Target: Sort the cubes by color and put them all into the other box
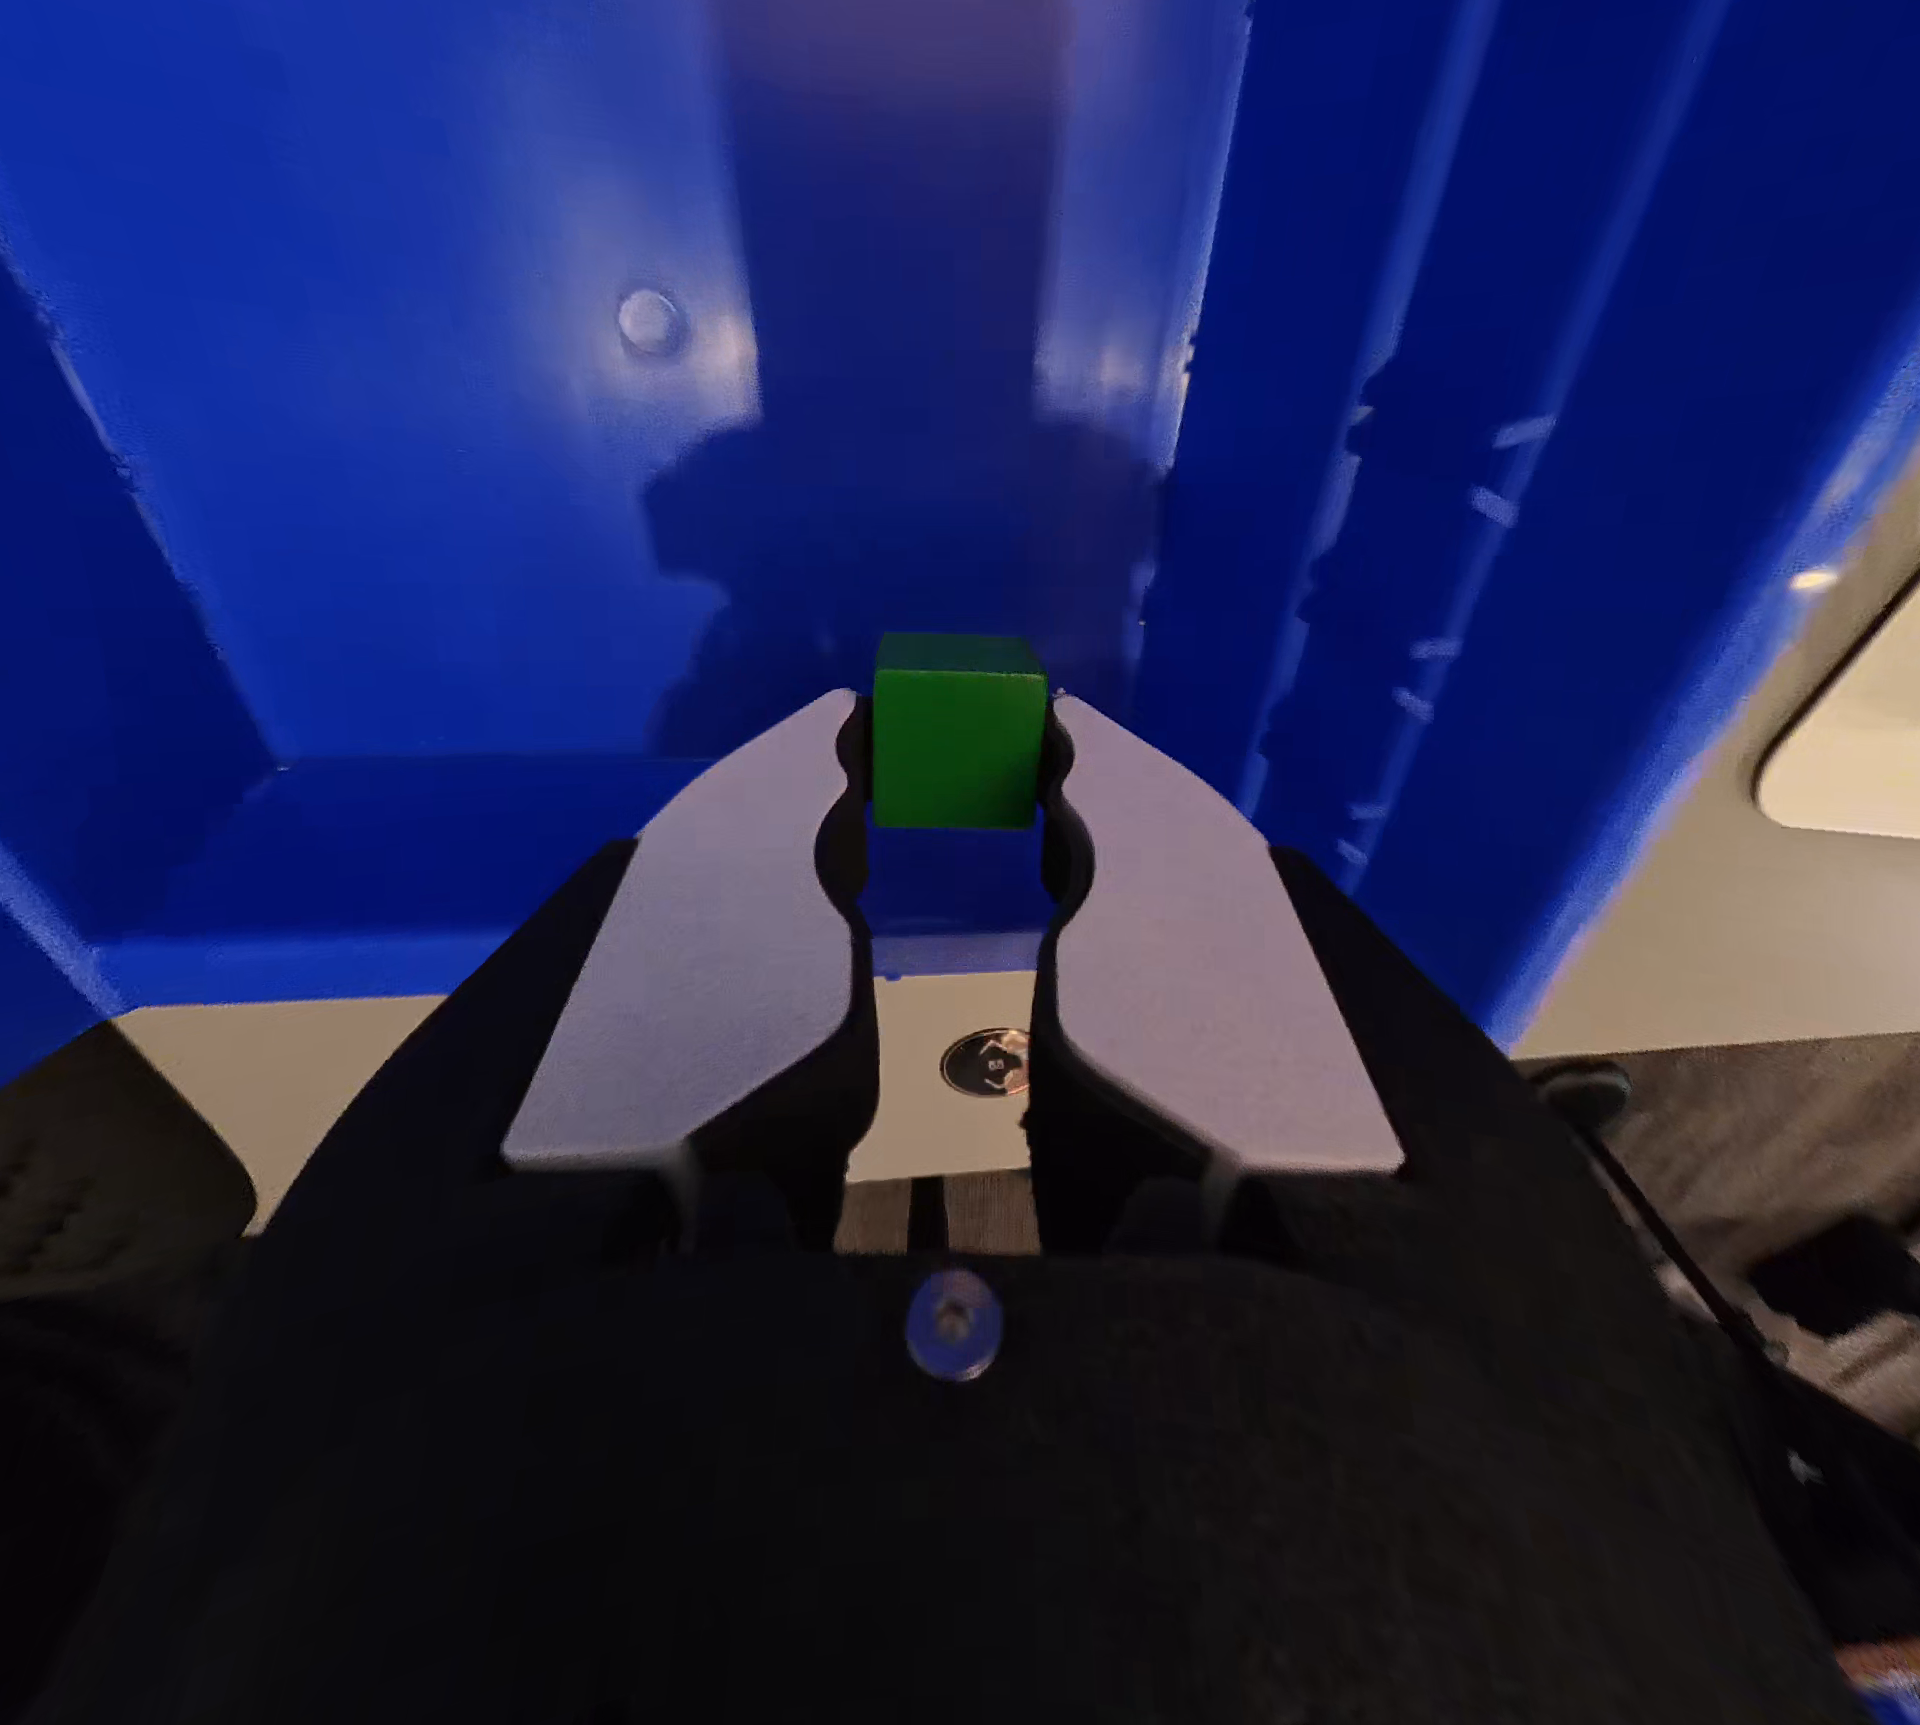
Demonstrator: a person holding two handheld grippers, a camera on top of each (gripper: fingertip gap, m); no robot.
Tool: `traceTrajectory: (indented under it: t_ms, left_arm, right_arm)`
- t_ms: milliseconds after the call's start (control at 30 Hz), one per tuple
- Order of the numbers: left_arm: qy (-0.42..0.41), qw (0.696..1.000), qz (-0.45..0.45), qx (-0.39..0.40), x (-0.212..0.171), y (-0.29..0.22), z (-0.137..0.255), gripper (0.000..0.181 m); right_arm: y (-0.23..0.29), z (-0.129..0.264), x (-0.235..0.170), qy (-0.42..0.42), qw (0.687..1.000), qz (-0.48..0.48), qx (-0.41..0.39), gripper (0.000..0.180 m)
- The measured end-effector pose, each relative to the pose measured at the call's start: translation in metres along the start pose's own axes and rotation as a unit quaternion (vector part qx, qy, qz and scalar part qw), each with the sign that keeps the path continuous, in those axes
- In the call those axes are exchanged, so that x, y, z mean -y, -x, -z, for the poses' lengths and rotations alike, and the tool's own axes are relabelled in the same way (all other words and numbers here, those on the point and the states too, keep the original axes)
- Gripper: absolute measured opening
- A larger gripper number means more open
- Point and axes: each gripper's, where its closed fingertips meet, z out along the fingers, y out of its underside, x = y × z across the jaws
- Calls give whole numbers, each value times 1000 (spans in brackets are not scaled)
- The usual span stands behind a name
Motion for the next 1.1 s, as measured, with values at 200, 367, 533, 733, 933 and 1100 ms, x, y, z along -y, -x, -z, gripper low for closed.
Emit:
traceTrajectory:
  t_ms: [200,367,533,733,933,1100]
  left_arm:
    - [-14,1000,-6,9,4,2,2,9]
    - [-13,1000,-21,3,5,-1,3,11]
    - [-22,1000,-11,5,11,4,6,15]
    - [-32,998,-1,51,23,36,18,16]
    - [-44,994,51,91,29,71,36,16]
    - [-35,991,33,127,23,87,59,18]
  right_arm:
    - [-10,-15,-11,71,997,-15,-16,29]
    - [-13,-12,-6,57,998,-7,-32,34]
    - [0,31,2,3,998,7,-61,42]
    - [73,151,43,-234,970,47,-46,39]
    - [217,287,53,-509,838,164,110,35]
    - [308,312,44,-580,748,253,200,32]
